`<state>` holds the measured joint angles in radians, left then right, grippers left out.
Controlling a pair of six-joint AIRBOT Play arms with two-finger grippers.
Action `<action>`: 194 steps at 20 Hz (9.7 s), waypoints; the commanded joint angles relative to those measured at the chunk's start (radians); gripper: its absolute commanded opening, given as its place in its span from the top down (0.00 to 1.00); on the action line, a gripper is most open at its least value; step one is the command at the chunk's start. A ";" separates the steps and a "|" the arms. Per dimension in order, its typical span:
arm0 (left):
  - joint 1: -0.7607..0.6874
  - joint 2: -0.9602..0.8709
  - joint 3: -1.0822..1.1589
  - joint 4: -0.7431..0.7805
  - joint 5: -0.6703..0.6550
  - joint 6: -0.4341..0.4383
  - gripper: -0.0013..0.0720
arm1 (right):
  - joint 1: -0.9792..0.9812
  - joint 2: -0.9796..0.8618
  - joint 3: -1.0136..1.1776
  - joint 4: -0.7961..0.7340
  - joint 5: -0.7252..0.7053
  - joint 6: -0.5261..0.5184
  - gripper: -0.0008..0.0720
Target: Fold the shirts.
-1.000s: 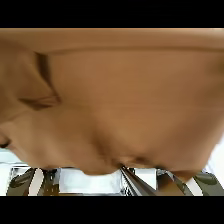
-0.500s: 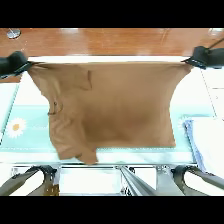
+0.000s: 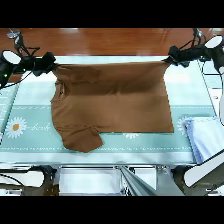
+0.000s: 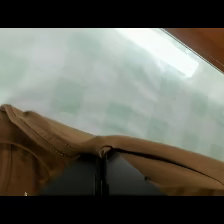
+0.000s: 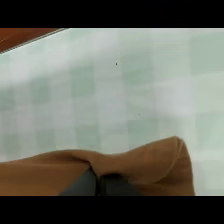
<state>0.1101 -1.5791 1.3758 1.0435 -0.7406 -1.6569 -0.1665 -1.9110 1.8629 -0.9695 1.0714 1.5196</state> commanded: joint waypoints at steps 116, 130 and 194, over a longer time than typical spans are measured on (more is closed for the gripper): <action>-0.418 0.407 -0.417 -0.149 0.109 0.343 0.96 | -0.113 0.415 -0.381 -0.084 0.348 -0.157 0.96; -0.955 -0.422 0.407 -0.153 -0.109 0.126 0.96 | -0.110 1.003 -0.768 -0.041 0.264 -0.047 0.95; 0.058 1.221 -1.023 -0.166 -0.168 0.099 0.96 | 0.304 0.298 -0.240 0.091 0.170 0.005 0.96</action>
<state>0.1673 -0.3588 0.3531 0.8806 -0.9077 -1.5574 0.1425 -1.6192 1.3525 -0.6796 1.0885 1.4460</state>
